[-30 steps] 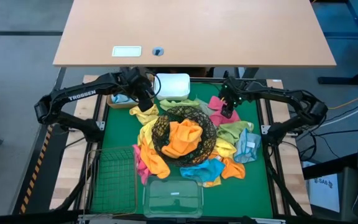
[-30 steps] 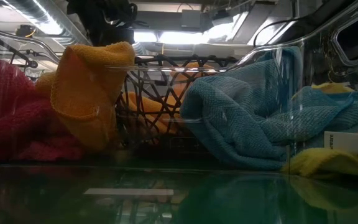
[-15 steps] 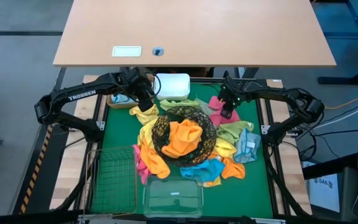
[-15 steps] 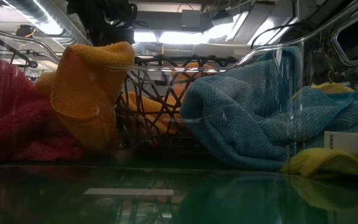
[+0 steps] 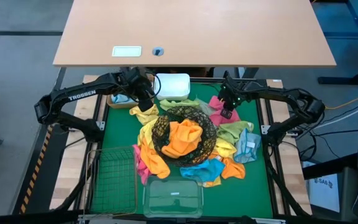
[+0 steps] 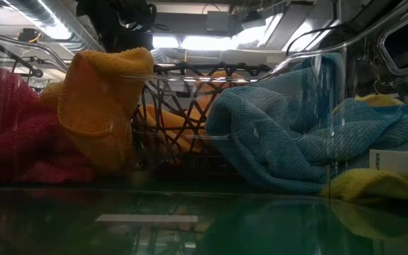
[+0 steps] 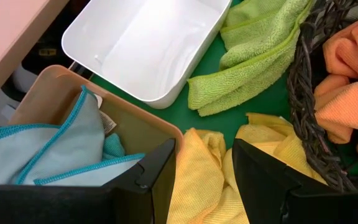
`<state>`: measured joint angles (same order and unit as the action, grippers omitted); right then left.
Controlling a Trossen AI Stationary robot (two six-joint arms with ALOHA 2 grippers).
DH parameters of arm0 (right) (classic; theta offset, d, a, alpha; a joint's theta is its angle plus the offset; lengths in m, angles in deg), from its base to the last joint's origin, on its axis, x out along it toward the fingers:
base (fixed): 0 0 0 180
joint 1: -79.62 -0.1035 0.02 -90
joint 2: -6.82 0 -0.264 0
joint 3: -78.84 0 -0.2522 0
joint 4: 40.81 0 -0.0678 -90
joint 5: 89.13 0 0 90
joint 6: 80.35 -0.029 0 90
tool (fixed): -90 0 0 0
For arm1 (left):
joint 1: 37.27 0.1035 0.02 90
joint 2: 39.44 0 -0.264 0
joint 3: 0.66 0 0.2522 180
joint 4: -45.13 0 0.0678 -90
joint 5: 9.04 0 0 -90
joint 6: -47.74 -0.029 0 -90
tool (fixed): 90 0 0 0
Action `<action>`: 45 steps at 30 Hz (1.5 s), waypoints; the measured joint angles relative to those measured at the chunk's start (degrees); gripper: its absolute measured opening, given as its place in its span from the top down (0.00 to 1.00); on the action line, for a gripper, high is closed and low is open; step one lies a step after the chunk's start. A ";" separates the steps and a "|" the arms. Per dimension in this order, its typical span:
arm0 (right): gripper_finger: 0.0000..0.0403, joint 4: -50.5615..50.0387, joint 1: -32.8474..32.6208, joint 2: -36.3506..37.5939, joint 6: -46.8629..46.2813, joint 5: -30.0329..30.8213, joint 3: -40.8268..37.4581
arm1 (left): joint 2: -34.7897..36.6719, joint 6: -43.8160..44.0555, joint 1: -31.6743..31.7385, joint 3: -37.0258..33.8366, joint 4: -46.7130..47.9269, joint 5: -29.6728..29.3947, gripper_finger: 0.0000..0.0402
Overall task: Sort microfiber towel by color & place in baskets
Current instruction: Put the pink towel into the white bin
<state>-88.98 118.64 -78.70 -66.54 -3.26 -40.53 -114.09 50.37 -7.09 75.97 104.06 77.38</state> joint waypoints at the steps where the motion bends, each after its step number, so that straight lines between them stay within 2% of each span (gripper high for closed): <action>1: 0.99 -0.29 0.00 0.21 0.00 0.00 0.16 | 0.00 0.00 0.00 0.00 0.00 0.02 0.63; 9: 0.99 -3.59 -0.04 2.25 0.02 0.57 7.28 | -0.02 -0.02 0.00 0.00 -0.28 0.02 0.63; 22: 0.99 -1.40 -0.02 2.46 0.02 0.53 26.87 | -0.02 0.31 0.00 0.00 -4.19 0.04 0.63; 29: 1.00 8.92 0.00 2.46 0.02 -1.95 32.16 | -0.02 1.53 -1.27 0.00 -8.56 0.07 0.63; 36: 1.00 21.63 0.00 2.45 -0.02 -8.77 33.07 | -0.02 1.38 -3.24 0.00 -15.03 0.08 0.63; 45: 1.00 30.36 0.00 2.41 -0.01 -14.06 33.07 | -0.02 1.29 -4.99 0.00 -27.08 0.08 0.63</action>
<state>-58.62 118.64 -76.29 -66.56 -17.32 -7.46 -114.11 51.66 -12.09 75.97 76.98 77.47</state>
